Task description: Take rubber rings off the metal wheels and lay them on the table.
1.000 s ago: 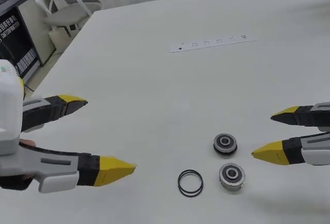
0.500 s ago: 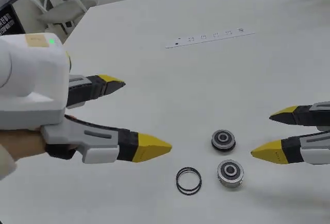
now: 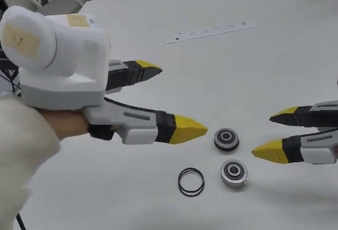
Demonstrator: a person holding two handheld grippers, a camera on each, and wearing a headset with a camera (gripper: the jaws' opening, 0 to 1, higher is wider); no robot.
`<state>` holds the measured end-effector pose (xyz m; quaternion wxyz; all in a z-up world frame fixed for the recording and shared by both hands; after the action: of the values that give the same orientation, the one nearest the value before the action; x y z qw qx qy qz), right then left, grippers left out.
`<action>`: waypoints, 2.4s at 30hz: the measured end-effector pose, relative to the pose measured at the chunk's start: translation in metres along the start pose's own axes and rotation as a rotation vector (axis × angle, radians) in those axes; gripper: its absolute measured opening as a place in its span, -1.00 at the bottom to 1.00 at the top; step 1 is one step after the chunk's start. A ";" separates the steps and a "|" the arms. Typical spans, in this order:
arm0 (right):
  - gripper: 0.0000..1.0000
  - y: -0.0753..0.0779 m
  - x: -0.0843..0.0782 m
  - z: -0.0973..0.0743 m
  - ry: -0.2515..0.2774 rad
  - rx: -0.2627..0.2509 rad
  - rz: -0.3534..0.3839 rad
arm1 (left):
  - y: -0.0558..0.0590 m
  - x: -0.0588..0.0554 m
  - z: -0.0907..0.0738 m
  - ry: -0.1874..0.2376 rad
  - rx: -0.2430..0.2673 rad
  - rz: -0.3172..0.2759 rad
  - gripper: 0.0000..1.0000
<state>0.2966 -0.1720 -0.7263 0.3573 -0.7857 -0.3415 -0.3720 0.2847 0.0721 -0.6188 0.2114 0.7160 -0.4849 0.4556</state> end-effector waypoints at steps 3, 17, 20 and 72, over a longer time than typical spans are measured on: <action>0.06 0.000 0.000 0.003 -0.001 0.005 0.000 | 0.000 0.001 0.008 0.016 -0.001 0.002 0.63; -0.06 0.001 -0.002 0.018 -0.012 0.023 0.000 | 0.003 -0.012 0.045 -0.013 -0.051 0.034 0.39; -0.09 0.001 -0.003 0.023 -0.018 0.028 -0.003 | 0.005 -0.016 0.054 -0.031 -0.069 0.052 0.30; -0.64 0.004 -0.007 0.052 -0.066 0.057 -0.094 | 0.010 -0.068 0.106 -0.150 -0.141 0.044 -0.71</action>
<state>0.3139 -0.1335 -0.7577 0.3502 -0.7700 -0.4002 -0.3525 0.3154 0.0223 -0.7308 0.2145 0.7207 -0.5459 0.3697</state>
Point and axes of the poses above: the centre of the closed fingertips' face, and the gripper's own axes: z roughly forward along the fingers, y roughly to its right, x roughly out of its top, the point moved 10 cm from there along -z, roughly backward along the fingers, and after that the axes turned 5 degrees about z, right-handed, at the moved point
